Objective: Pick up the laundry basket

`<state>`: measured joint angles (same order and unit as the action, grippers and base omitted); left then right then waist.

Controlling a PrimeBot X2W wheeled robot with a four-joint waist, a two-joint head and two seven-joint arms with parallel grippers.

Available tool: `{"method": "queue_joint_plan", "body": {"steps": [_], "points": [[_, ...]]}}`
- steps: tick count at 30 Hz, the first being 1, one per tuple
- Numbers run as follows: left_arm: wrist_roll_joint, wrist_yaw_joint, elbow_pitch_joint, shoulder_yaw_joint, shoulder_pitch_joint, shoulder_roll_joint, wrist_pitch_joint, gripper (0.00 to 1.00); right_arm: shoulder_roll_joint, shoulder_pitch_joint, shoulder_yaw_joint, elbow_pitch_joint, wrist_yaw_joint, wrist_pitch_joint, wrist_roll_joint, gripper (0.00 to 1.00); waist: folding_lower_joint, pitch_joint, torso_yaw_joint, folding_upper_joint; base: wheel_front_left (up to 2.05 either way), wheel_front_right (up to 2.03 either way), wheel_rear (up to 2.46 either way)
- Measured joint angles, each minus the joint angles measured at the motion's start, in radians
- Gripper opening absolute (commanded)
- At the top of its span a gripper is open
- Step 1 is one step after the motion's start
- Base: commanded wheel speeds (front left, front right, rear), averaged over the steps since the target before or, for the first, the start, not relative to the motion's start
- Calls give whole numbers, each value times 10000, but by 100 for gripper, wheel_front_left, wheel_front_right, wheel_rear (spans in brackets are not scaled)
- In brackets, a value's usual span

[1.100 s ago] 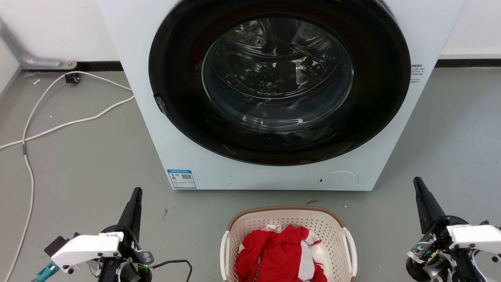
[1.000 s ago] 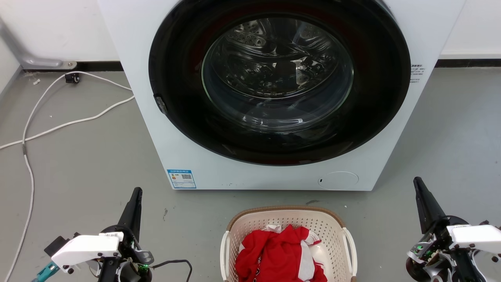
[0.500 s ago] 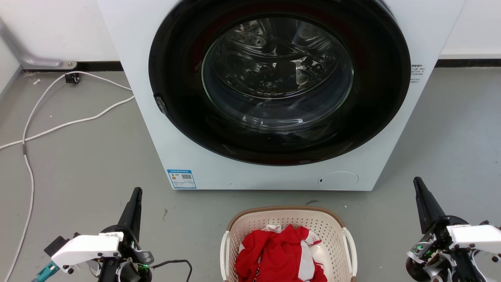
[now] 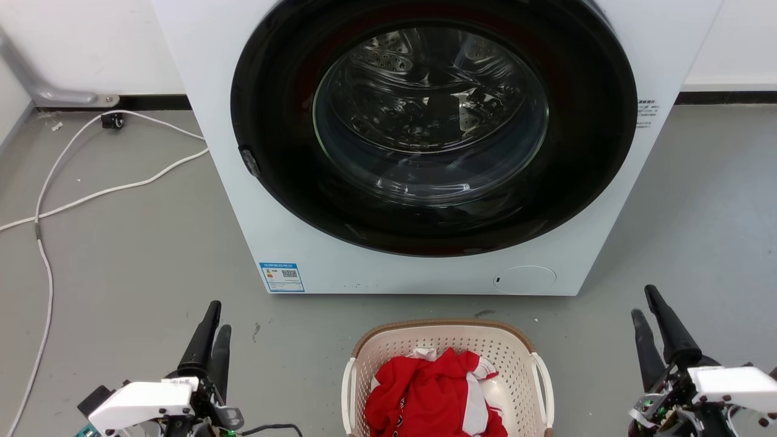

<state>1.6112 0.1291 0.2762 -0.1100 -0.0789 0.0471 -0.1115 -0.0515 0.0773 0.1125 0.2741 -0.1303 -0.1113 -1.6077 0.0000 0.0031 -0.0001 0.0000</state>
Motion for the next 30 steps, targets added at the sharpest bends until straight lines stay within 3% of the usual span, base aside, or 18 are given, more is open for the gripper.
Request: {"method": "queue_joint_plan", "body": {"steps": [11,30], "points": [[-481,-2,-299,510,77,-2,529,100,12,-180,-280,-345,0,514,828,100,0,6,-13,0,0,0,0],[-4945,0,-1137,1360,-67,0,1323,100,-23,-378,-825,-1515,0,1162,5992,100,0,5,-15,0,0,0,0]]}}
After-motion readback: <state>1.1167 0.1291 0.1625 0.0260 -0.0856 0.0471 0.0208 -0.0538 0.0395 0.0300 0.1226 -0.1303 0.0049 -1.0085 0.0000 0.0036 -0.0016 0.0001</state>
